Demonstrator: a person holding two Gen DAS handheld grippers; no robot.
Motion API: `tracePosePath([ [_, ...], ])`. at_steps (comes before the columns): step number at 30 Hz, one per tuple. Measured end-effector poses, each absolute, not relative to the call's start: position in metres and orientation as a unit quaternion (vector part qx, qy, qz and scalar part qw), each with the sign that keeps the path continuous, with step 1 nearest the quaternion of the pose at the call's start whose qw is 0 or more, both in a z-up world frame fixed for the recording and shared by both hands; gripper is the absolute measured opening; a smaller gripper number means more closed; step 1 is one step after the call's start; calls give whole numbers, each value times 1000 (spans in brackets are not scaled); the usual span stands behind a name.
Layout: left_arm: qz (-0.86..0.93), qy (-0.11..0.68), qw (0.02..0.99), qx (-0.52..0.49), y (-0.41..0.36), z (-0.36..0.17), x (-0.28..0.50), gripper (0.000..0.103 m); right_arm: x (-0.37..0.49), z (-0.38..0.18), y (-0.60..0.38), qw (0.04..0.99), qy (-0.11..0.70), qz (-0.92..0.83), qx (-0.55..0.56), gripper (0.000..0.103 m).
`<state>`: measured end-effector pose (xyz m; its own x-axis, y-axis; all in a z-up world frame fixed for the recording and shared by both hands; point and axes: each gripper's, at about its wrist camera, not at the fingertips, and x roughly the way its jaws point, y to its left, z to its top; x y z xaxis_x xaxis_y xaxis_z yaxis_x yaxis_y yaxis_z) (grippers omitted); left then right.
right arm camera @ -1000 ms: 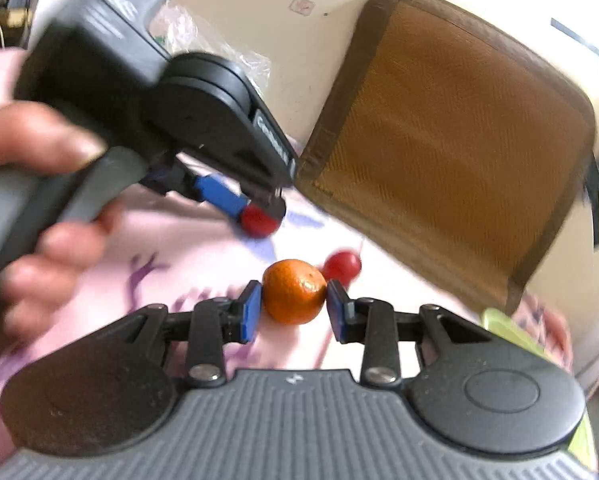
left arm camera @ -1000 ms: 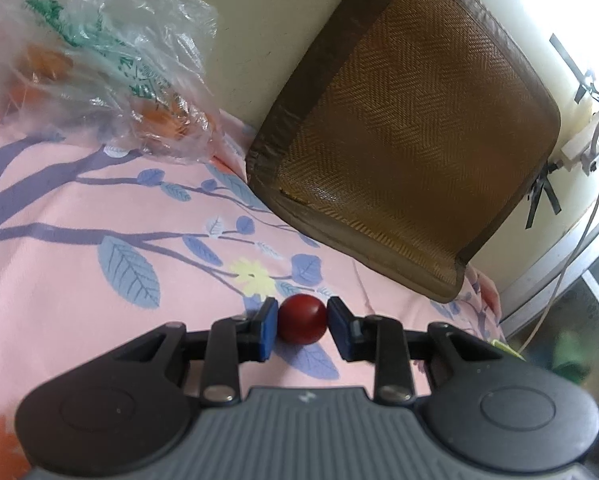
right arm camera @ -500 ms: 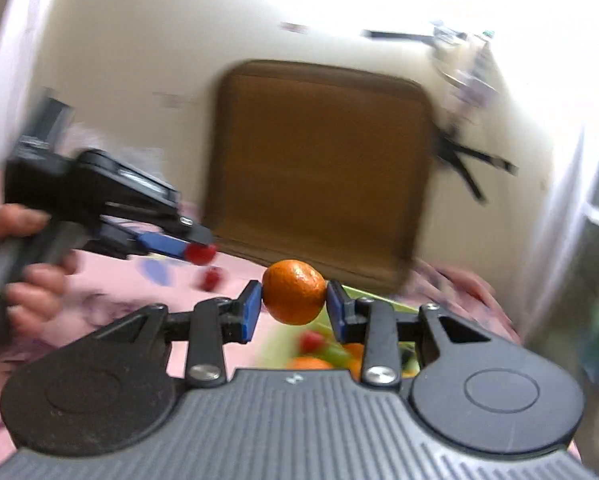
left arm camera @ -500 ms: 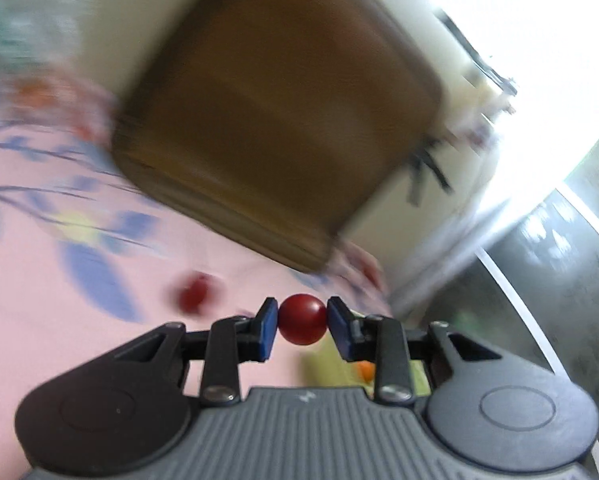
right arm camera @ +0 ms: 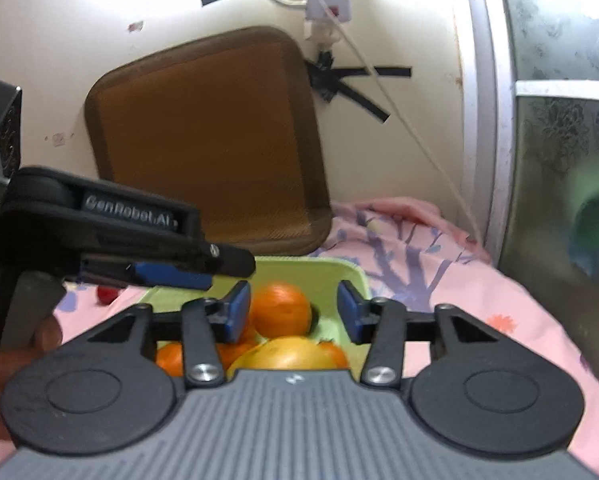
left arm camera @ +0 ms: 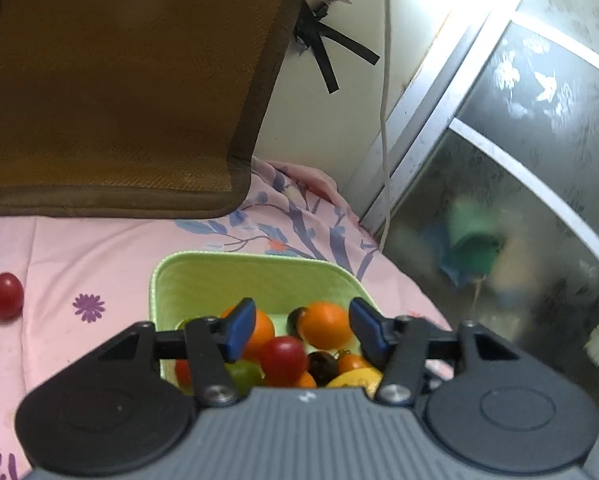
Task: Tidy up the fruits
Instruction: 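Carry the red plum and mandarin to the basket and release from both tools, then grasp another red plum with the left tool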
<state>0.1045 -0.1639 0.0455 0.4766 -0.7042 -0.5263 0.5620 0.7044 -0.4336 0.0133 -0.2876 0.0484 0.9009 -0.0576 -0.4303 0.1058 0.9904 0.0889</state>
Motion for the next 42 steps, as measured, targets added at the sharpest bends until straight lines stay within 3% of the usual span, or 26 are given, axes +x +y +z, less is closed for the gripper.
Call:
tracePosePath([
  [9, -270, 310, 896, -169, -68, 68, 124, 49, -8, 57, -311, 975, 179, -54, 117, 51],
  [14, -185, 313, 917, -162, -10, 60, 139, 49, -19, 63, -276, 981, 151, 33, 120, 51],
  [24, -163, 361, 917, -47, -56, 6, 167, 49, -14, 42, -220, 970, 200, 123, 66, 50],
  [25, -161, 362, 917, -41, -60, 2, 170, 47, -13, 42, -222, 970, 200, 120, 67, 50],
  [28, -155, 351, 923, -17, -68, -4, 169, 27, -13, 42, -226, 971, 201, 109, 71, 50],
  [42, -318, 337, 884, -51, -34, 28, 52, 27, -29, 35, -201, 943, 260, 205, 47, 51],
])
